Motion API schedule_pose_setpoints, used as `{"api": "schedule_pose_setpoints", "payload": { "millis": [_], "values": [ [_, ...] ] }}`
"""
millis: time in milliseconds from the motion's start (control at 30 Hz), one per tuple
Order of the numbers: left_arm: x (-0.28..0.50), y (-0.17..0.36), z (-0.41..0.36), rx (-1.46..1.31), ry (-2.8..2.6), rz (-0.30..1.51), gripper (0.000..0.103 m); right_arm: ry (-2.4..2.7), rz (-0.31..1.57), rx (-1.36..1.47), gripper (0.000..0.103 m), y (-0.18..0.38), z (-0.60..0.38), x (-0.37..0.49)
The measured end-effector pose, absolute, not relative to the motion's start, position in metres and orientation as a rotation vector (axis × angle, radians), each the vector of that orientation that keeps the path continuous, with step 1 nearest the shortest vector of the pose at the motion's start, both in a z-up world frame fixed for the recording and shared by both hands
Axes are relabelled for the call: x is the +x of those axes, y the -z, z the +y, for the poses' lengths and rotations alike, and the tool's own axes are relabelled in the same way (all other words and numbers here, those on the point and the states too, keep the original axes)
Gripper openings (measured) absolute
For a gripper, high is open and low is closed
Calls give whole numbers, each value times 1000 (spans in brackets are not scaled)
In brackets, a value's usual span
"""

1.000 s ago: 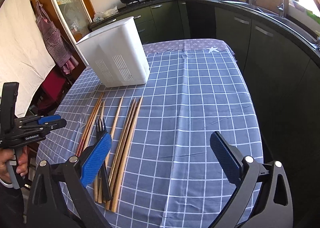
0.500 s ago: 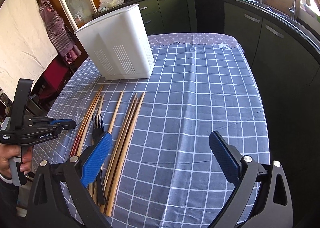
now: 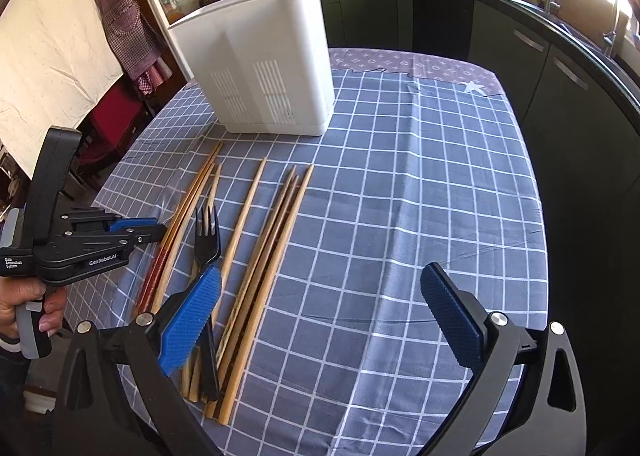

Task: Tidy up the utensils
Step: 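Lower the left gripper onto the clear plastic spoon and close it, then grasp the black fork with the right gripper while the left gripper lifts the spoon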

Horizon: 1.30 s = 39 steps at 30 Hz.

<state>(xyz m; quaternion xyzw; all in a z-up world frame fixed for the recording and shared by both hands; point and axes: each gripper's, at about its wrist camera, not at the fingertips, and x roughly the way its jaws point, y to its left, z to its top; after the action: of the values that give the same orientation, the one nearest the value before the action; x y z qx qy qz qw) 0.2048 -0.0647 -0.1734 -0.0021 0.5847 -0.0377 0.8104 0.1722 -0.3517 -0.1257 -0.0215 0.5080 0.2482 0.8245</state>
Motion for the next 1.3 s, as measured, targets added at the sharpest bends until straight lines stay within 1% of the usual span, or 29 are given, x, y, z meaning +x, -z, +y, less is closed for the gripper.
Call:
{"api": "schedule_pose_setpoints", "payload": {
  "millis": [67, 100, 133, 167, 200, 267, 300, 400, 533, 700, 900, 933, 1133, 1300],
  "values": [
    [202, 171, -63, 3, 83, 1238, 8, -585, 1112, -51, 98, 124, -341, 174],
    [201, 169, -62, 11, 84, 1228, 8, -598, 1126, -74, 96, 123, -334, 175],
    [199, 166, -61, 18, 84, 1214, 8, -613, 1145, -94, 86, 123, -325, 175],
    [196, 163, -60, 24, 83, 1202, 8, -633, 1170, -100, 71, 124, -318, 176],
    [194, 161, -59, 30, 85, 1192, 8, -658, 1202, -104, 64, 126, -310, 178],
    [191, 156, -57, 32, 88, 1180, 8, -703, 1270, -114, 34, 135, -294, 182],
    [190, 154, -57, 32, 94, 1175, 8, -721, 1302, -118, 30, 140, -285, 183],
    [187, 149, -54, 31, 105, 1162, 8, -755, 1375, -118, 30, 152, -267, 188],
    [186, 145, -49, 28, 117, 1149, 8, -755, 1409, -129, 30, 159, -254, 194],
    [181, 144, -41, 25, 136, 1145, 8, -761, 1437, -176, 19, 160, -242, 190],
    [179, 140, -40, 21, 156, 1130, 8, -743, 1480, -215, 18, 169, -234, 192],
    [179, 139, -40, 22, 159, 1128, 9, -747, 1481, -215, 11, 171, -233, 192],
    [175, 125, -39, 20, 172, 1100, 8, -774, 1418, -147, 10, 158, -247, 191],
    [175, 90, -43, 16, 208, 1031, 8, -819, 1322, -11, 10, 133, -276, 184]
  ]
}}
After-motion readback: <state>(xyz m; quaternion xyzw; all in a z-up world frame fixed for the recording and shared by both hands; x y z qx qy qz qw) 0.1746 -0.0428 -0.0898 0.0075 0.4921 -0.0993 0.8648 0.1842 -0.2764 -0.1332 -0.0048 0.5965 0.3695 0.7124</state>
